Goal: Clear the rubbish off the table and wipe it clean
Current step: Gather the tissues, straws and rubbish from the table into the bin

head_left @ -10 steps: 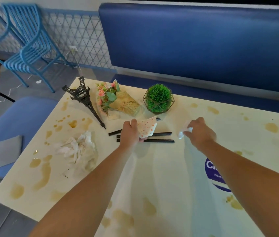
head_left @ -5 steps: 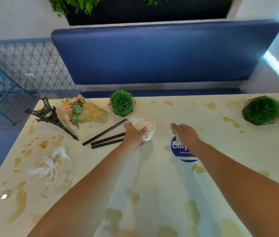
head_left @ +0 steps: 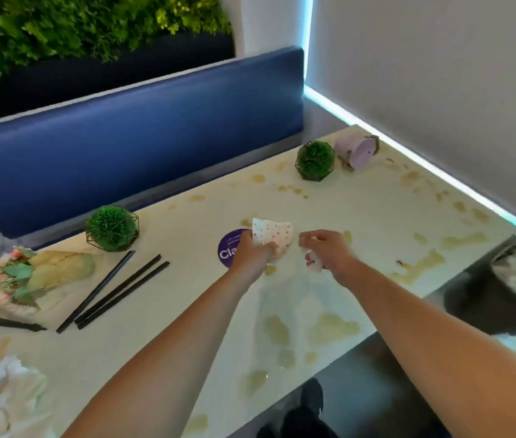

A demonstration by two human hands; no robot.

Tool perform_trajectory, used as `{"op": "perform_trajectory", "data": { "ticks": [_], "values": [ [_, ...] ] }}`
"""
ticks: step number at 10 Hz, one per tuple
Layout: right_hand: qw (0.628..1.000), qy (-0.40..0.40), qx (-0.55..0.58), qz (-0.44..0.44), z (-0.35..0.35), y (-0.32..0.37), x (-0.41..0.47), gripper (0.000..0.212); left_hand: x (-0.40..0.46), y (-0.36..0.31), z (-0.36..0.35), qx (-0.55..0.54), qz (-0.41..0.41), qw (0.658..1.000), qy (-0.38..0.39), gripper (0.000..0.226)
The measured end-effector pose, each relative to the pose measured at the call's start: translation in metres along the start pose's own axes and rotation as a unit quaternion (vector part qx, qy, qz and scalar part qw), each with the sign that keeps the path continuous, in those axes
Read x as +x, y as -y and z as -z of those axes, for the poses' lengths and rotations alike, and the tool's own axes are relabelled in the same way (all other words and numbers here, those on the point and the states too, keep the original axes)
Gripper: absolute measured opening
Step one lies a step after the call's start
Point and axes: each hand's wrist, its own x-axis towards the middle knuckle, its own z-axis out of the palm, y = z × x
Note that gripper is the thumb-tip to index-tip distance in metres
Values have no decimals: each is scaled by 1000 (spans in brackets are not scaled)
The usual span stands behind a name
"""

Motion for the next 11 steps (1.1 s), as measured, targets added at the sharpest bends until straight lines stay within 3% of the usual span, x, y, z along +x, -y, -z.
{"op": "perform_trajectory", "data": {
  "ticks": [2,3,4,5,6,8,9,11],
  "values": [
    [992,-118,-44,-6,90,-9,-15,37,-12,-30,-87,74,-53,992,85,44],
    [985,-154,62,-40,130,-12,-14,21,-14,-46,-130,79,-64,988,113,43],
    [984,-163,70,-24,178,-16,-13,12,-15,-64,-177,74,-69,983,151,45],
    [981,-187,22,-50,231,-22,-4,33,-16,-81,-223,85,-72,979,172,57],
    [963,-260,-1,-72,278,-36,9,24,-15,-93,-272,99,-73,973,193,51],
    [956,-277,-68,-66,358,-66,2,35,-25,-106,-355,120,-71,962,235,43],
    [934,-325,-124,-84,399,-90,-1,36,-30,-111,-397,135,-83,952,263,38],
    [918,-338,-154,-135,443,-133,-1,30,-34,-98,-455,197,-109,931,286,38]
  ]
}}
